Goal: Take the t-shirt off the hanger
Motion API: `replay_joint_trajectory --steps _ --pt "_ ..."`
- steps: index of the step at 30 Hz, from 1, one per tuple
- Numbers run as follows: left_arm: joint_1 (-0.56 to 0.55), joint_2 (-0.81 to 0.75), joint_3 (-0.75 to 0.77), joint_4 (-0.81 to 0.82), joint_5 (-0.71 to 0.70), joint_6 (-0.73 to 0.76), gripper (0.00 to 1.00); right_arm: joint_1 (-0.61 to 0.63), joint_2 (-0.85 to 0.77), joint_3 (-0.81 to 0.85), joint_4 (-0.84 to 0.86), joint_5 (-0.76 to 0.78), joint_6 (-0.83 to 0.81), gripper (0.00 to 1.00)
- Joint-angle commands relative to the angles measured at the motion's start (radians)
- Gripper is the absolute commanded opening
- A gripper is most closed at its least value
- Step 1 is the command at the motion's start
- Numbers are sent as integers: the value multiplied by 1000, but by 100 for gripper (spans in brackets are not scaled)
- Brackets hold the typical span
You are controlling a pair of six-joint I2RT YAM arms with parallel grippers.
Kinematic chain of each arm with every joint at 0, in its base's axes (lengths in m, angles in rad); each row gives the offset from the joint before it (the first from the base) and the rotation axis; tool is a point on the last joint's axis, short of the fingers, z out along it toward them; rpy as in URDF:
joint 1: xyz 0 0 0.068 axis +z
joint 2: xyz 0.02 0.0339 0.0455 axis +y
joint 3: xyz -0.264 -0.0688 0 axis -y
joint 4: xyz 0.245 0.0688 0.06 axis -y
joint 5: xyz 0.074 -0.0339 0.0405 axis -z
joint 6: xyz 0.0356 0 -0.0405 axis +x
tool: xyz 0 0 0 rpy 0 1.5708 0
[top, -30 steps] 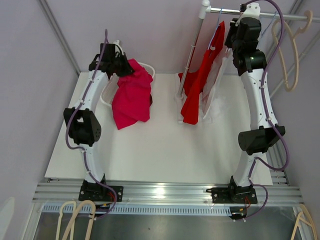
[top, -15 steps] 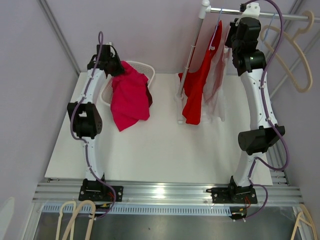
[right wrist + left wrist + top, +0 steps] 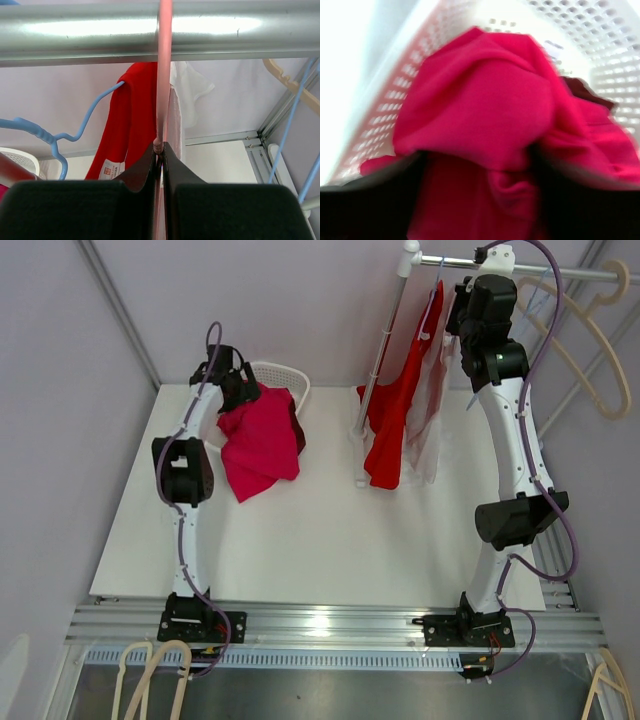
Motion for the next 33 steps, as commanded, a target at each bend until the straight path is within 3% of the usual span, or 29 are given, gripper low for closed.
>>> replay_joint_trajectory --steps 1,7,11,20,24,28,33 --pt "-29 -146 -1 -22 -123 36 99 11 -55 42 46 0 -18 0" --pt "-103 -419 -274 125 -262 61 99 11 -70 42 52 -8 -18 0" --pt "-121 -649 -446 231 -264 93 100 11 -92 39 60 -5 -46 0" --pt "-163 -890 -478 239 -206 140 100 18 -162 38 58 -6 -46 0" --pt "-262 -958 -535 267 -245 165 100 34 -204 16 23 32 -35 0" --pt "-365 -1018 -583 270 -305 170 99 51 -288 -111 20 38 -3 0" --pt "-528 -1133 -770 371 -362 191 100 109 -401 -223 -6 150 45 0"
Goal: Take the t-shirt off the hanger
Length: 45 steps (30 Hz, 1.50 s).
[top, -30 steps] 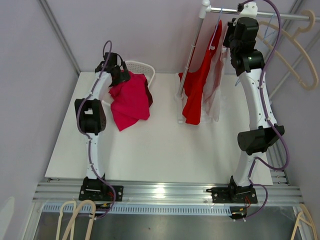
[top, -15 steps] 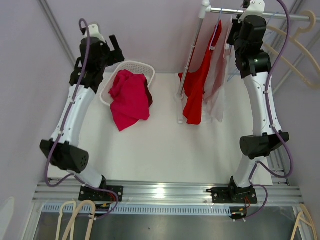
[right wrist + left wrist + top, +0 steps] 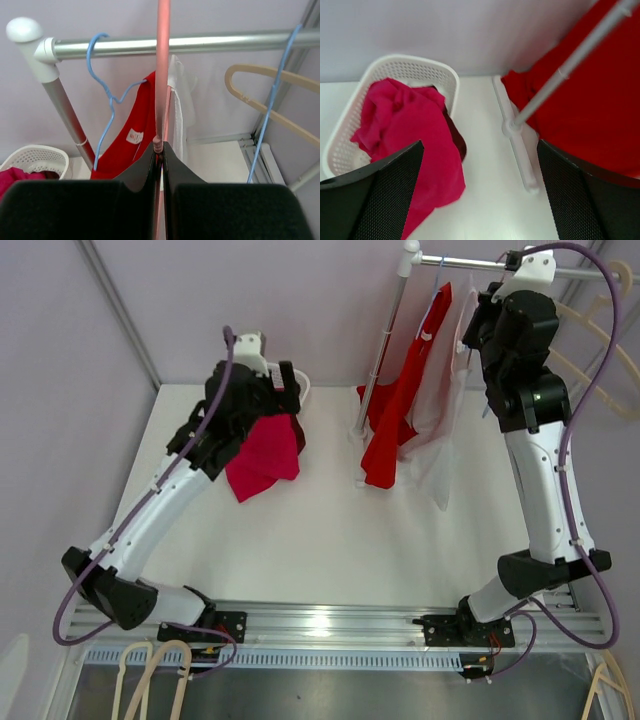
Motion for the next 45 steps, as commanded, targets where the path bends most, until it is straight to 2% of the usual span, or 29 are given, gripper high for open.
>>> replay_joint_trajectory --steps 1,5,7,8,10,17,22,25,29,34,42,44,45 --pt "-91 -118 -81 106 -58 40 99 48 -84 -45 0 136 59 0" --pt "-232 -229 -246 201 -91 89 100 114 -127 -74 -96 298 210 0" --pt "-343 -299 -335 251 -128 154 100 174 -171 -120 -115 396 246 0" --pt "-407 -325 -359 291 -154 174 100 189 -181 -130 -124 413 273 0" --pt "-458 -399 -417 305 -159 194 99 227 -208 -140 -174 444 312 0" --pt "-650 -554 -577 370 -84 192 100 367 -264 -202 -282 524 426 0" --pt "-705 -574 -713 526 68 200 99 442 -281 -256 -287 579 470 0" --pt "-769 -557 -739 577 88 229 100 479 -270 -262 -280 607 472 0" --pt "-843 -460 -732 626 106 264 99 504 -254 -257 -259 631 458 0" --pt "-892 -403 -715 661 158 219 99 510 -236 -266 -236 651 441 0" --pt "-924 -268 -626 629 120 168 100 514 -244 -297 -182 654 415 0" --pt "-924 -225 -598 611 84 146 100 517 -244 -297 -182 664 412 0" --pt "-924 -208 -574 597 23 142 99 519 -245 -299 -179 667 412 0"
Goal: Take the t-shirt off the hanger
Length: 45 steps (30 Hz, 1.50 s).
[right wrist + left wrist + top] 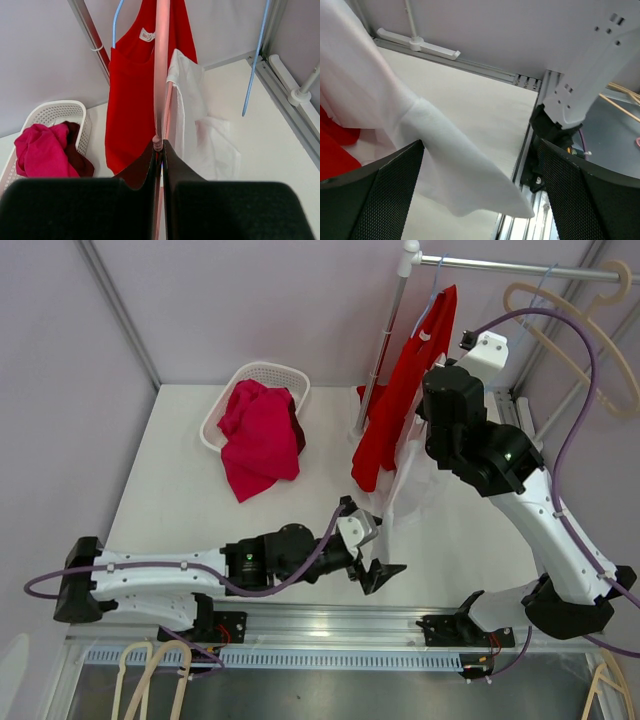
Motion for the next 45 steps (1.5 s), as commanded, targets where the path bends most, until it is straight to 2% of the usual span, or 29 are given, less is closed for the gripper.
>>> replay_joint_trajectory --steps 1,3,4,6,8,12,18,24,28,31,32,35,39,42,43,45 --pt "-6 69 94 -16 -109 -47 100 13 -13 3 82 59 3 0" --pt "-6 109 147 -59 -213 -47 99 17 -21 -3 95 59 -5 0" --pt "-5 124 161 -101 -235 -49 95 19 -21 -3 99 60 -11 0" --pt "-5 169 204 -147 -292 -38 43 20 -26 -1 106 68 -20 0" --pt "-6 178 217 -179 -303 -37 1 20 -26 -1 111 74 -35 0" --pt "-18 128 175 -159 -292 -37 1 20 -21 0 128 94 -61 0" --pt "-92 48 142 -198 -372 -26 1 20 -12 -6 178 125 -114 0" --pt "-224 -64 140 -288 -482 -12 1 -22 10 -4 214 97 -135 0" --pt "-305 -107 129 -366 -502 -67 1 -53 23 -3 243 82 -154 0" --pt "-350 -138 53 -327 -458 -125 1 -87 37 5 244 51 -149 0" --pt "-357 -147 -22 -267 -435 -144 1 -95 43 8 241 42 -143 0" --pt "-400 -129 -76 -210 -386 -216 1 -113 59 17 241 26 -143 0" --pt "-457 -43 -55 -188 -398 -231 1 -121 71 23 240 20 -141 0" --pt "-454 -6 -49 -184 -445 -236 1 -119 71 35 211 -12 -114 0" --pt "-410 18 -52 -169 -462 -250 5 -113 68 51 194 -23 -100 0" --pt "-307 43 -52 -176 -325 -282 4 -90 59 52 166 -35 -88 0"
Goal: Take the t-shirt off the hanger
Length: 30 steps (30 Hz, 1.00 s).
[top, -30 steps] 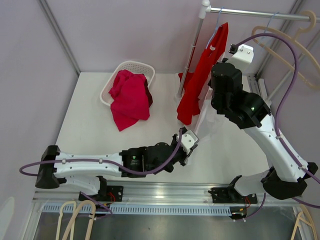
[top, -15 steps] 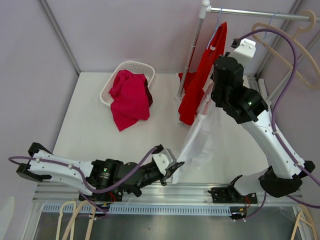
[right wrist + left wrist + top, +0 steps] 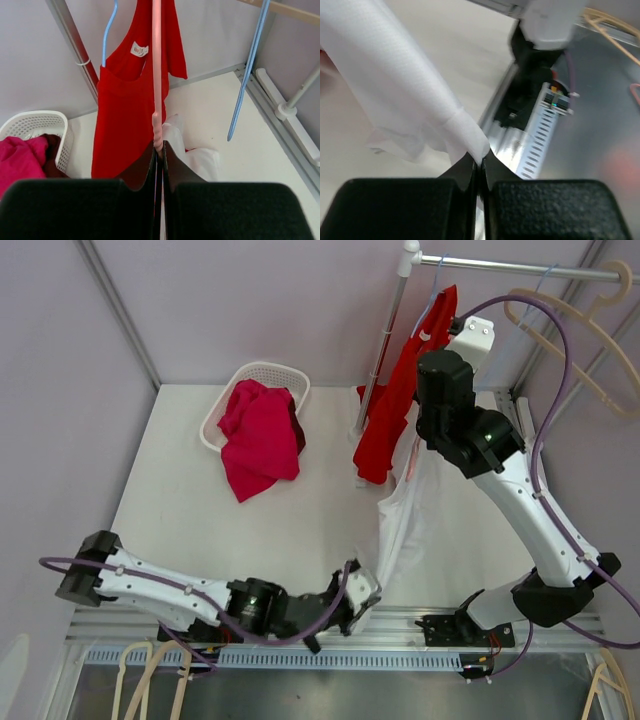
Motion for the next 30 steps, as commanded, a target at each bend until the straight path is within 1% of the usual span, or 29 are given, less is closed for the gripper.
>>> replay_joint_trajectory --steps 1,2,3,4,5,6,7,8,9,11,12,13,14,15,16,17,19,22,24,25,26,27,28,29,30 --pt "207 59 20 5 176 -123 1 44 -32 57 35 0 42 0" --pt "277 73 48 4 283 -145 1 60 -37 66 -4 -11 49 0" --pt "391 89 61 4 327 -162 1 70 -41 79 -35 -28 58 0" --pt "437 108 76 -36 353 -183 1 78 -46 92 -72 -52 90 0" --pt "475 146 140 -47 363 -186 1 80 -61 117 -106 -81 102 0" --pt "539 169 165 -64 376 -191 1 78 -69 125 -159 -119 110 0" --pt "566 198 199 -102 381 -202 1 81 -80 134 -184 -130 127 0" --pt "595 268 305 -186 390 -209 2 81 -99 152 -205 -134 130 0" --pt "650 307 341 -223 439 -222 3 81 -110 158 -236 -131 130 0" --pt "694 413 440 -286 511 -234 1 83 -144 165 -244 -111 122 0" --pt "722 436 449 -286 578 -243 1 83 -156 146 -232 -100 106 0" --pt "725 448 449 -277 600 -246 1 83 -167 131 -177 -53 78 0" --pt "725 448 440 -224 611 -249 1 83 -173 120 -149 -22 19 0" --pt "724 432 396 -195 620 -258 1 78 -173 116 -126 6 -9 0" --pt "724 421 389 -184 675 -265 1 72 -169 126 -89 50 -36 0" --pt "724 412 392 -187 685 -265 1 67 -164 131 -68 64 -62 0" --pt "725 383 456 -264 682 -248 1 29 -150 148 -26 73 -120 0" --pt "735 311 559 -346 636 -190 1 -23 -129 163 58 49 -172 0" --pt "771 268 630 -383 633 -147 1 -38 -100 178 97 20 -204 0" --pt "791 263 721 -398 633 -136 1 -58 -87 200 100 2 -208 0" --pt "816 264 760 -416 634 -127 1 -74 -75 211 103 -43 -209 0" --pt "875 270 800 -436 649 -113 1 -89 -63 221 103 -64 -206 0" --pt "905 290 925 -467 665 -107 1 -124 -37 234 107 -84 -208 0" --pt "934 300 964 -475 682 -99 1 -144 -23 252 112 -107 -209 0" --pt "989 309 998 -478 686 -85 1 -164 -9 267 120 -161 -208 0"
